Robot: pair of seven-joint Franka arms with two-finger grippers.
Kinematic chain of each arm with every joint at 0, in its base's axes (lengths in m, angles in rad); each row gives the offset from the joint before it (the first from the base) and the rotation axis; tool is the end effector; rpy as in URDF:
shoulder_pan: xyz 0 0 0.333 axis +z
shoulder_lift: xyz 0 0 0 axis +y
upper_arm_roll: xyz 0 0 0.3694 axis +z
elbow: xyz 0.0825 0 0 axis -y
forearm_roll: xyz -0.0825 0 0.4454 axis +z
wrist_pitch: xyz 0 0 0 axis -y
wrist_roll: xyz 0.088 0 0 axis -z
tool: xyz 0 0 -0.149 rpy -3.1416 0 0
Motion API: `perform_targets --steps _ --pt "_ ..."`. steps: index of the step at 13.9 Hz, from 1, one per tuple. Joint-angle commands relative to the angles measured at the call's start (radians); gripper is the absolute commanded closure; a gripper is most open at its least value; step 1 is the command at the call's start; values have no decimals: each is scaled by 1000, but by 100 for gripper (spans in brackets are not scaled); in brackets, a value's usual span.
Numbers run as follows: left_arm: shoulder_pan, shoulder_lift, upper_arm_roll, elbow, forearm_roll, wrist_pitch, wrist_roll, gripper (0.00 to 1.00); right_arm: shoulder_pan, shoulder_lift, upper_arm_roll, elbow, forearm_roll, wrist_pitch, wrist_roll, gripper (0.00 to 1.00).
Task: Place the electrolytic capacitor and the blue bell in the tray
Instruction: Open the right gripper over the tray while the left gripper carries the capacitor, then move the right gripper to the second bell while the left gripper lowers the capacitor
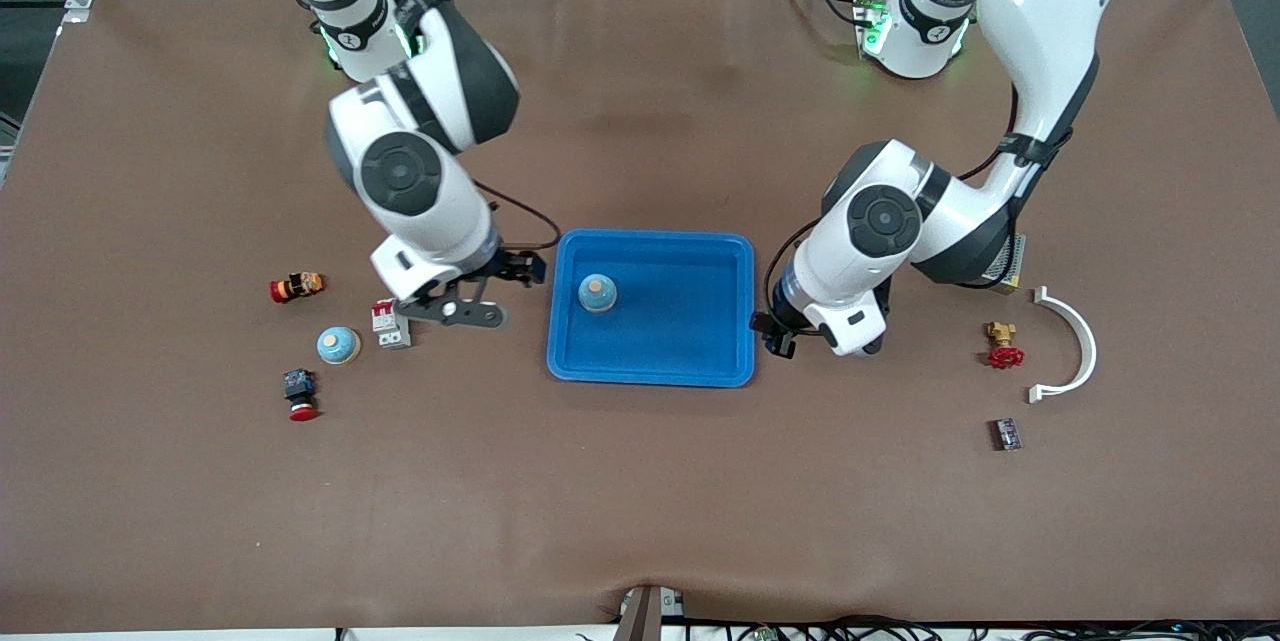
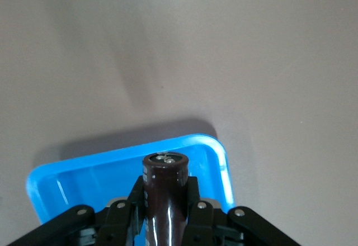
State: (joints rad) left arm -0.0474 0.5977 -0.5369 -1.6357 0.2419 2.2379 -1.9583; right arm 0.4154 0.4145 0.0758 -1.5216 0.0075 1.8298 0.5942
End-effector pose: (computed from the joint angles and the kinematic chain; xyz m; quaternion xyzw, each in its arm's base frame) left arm 0.6771 -0.3722 0.2861 0.7873 0.6129 -0.0298 0.0595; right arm 0.6565 0.3445 0.3991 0.9969 -0.0549 -0.0548 0.0109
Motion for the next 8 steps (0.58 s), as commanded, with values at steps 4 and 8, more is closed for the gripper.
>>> perform_targets --steps 4,8 --pt "-276 148 234 206 17 -32 -163 100 -136 -34 13 26 2 -70 -250 0" --pt "-321 181 267 218 13 -26 -298 100 -243 -25 13 18 3 -70 -451 0"
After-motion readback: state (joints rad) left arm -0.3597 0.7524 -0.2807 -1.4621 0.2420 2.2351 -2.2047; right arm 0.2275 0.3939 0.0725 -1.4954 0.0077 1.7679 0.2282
